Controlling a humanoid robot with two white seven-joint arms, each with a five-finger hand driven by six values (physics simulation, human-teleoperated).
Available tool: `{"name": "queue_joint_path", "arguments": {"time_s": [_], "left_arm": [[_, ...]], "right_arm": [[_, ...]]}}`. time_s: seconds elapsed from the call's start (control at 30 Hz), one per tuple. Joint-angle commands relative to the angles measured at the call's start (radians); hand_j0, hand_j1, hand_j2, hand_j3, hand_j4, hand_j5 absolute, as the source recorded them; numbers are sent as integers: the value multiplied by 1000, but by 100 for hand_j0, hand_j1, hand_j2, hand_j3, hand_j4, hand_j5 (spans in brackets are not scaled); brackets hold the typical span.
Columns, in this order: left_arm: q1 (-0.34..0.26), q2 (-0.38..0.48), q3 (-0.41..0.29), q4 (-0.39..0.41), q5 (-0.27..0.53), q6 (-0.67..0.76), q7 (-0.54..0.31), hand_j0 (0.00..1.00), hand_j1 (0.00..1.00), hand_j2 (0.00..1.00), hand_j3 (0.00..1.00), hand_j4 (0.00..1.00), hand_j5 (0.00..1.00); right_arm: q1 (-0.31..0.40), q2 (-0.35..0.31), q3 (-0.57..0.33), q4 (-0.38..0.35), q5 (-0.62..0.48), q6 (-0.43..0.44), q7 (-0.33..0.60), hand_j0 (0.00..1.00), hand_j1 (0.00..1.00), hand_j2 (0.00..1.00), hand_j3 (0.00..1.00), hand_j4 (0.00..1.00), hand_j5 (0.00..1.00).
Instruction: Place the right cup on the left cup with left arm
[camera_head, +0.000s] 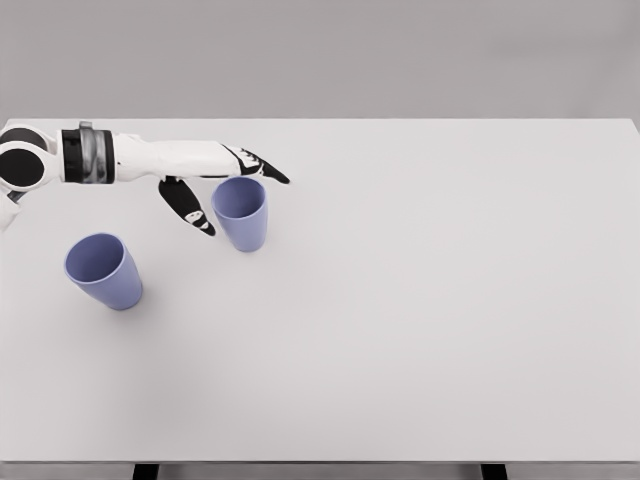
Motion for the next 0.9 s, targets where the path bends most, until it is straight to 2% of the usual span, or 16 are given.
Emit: {"name": "queue_joint_path", "arguments": {"time_s": [0.0, 0.1, 0.17, 0.6, 0.67, 0.73, 0.87], "left_arm": [[0, -1, 2, 5, 7, 3, 0, 100, 100, 100, 100, 100, 100], [2, -20, 0, 10, 4, 3, 0, 100, 100, 100, 100, 100, 100], [2, -44, 5, 36, -40, 3, 0, 100, 100, 100, 100, 100, 100], [23, -70, 19, 93, -79, 3, 0, 100, 100, 100, 100, 100, 100], [23, -70, 19, 94, -79, 3, 0, 95, 95, 95, 95, 95, 95], [23, -70, 17, 96, -79, 3, 0, 77, 77, 77, 77, 77, 77], [35, -70, 20, 96, -109, 3, 0, 70, 70, 70, 70, 70, 70]], "right_arm": [[0, 0, 0, 0, 0, 0, 0, 100, 100, 100, 100, 100, 100], [0, 0, 0, 0, 0, 0, 0, 100, 100, 100, 100, 100, 100], [0, 0, 0, 0, 1, 0, 0, 100, 100, 100, 100, 100, 100], [0, 0, 0, 0, 1, 0, 0, 100, 100, 100, 100, 100, 100], [0, 0, 0, 0, 0, 0, 0, 100, 100, 100, 100, 100, 100], [0, 0, 0, 0, 1, 0, 0, 100, 100, 100, 100, 100, 100], [0, 0, 0, 0, 0, 0, 0, 100, 100, 100, 100, 100, 100]]}}
